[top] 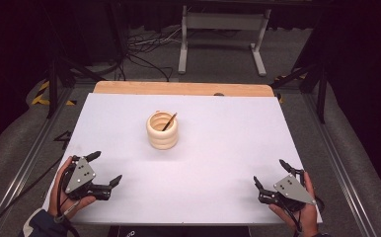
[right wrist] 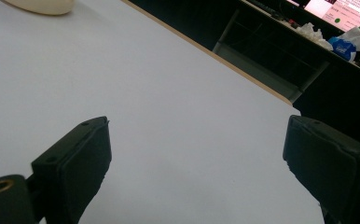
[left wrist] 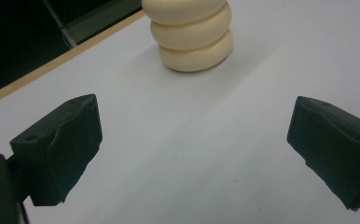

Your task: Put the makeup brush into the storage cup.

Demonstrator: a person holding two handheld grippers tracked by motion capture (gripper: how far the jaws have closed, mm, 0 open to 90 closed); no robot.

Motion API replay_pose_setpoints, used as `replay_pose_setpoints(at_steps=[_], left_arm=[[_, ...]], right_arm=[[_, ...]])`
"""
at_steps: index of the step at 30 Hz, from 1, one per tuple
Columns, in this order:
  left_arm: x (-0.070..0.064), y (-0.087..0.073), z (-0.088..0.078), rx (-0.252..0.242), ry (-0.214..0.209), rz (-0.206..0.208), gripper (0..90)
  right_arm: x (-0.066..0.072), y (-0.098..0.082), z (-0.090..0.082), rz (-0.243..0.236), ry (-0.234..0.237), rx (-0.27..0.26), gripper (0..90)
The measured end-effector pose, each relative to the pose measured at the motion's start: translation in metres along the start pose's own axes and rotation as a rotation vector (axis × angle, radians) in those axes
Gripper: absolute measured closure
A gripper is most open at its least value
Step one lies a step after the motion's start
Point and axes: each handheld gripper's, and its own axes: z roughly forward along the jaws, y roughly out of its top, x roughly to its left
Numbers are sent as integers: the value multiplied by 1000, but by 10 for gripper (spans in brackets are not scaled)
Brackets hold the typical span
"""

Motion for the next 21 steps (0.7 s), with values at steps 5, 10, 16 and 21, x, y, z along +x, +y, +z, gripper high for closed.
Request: replay_pose_setpoints(at_steps=[5, 10, 16, 21], left_arm=[[-3, -11, -4, 34, 7, -7, 39], [-1, -13, -2, 39, 18, -13, 40], [-4, -12, -2, 38, 14, -11, 41], [-4, -13, -4, 31, 17, -6, 42]], right_arm=[[0, -2, 0, 0, 6, 3, 82], [-2, -3, -2, 7, 4, -3, 83], [0, -2, 0, -8, 12, -2, 82], [1, 1, 0, -15, 11, -6, 82]])
